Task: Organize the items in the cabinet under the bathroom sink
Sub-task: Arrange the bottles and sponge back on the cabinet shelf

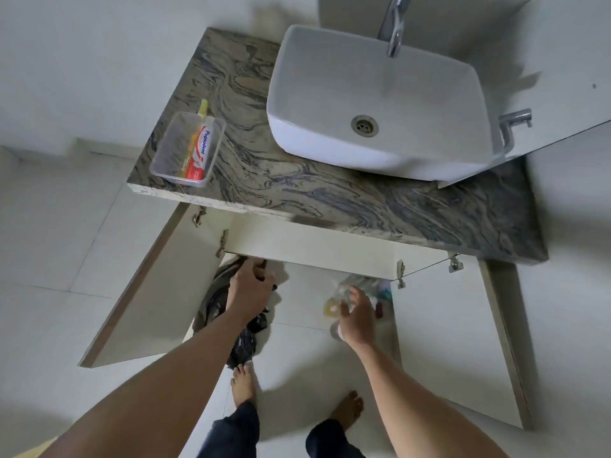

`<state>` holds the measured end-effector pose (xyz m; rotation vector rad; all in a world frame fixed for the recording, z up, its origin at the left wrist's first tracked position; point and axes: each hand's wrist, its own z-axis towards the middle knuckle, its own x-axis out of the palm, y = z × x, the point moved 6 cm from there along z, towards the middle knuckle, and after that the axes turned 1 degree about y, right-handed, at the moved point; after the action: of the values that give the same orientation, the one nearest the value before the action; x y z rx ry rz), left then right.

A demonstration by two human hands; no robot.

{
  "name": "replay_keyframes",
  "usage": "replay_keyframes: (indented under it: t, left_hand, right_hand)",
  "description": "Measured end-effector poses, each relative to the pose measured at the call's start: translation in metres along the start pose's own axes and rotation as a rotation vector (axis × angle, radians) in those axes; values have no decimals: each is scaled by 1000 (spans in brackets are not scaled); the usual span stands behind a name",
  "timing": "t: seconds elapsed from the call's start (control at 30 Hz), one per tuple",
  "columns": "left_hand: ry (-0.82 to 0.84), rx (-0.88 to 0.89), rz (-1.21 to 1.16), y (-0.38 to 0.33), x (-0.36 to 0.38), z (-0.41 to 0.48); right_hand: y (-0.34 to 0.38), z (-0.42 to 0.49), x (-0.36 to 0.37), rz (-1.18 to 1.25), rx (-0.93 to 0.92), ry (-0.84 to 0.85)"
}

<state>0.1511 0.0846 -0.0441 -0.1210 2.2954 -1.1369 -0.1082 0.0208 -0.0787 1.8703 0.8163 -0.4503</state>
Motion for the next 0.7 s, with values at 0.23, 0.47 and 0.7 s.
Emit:
replay_keyframes:
  t: [0.23, 0.47, 0.7]
  left_hand:
    - [84, -73, 73, 36, 126, -17]
    - [207, -128, 145, 141, 285, 42]
    - [401, -59, 282, 262, 426, 124]
  right_hand:
    - [-117, 46, -36, -81, 37, 77]
    - [-272, 134, 11, -195, 122, 185]
    - [-418, 210, 96, -360, 151, 289]
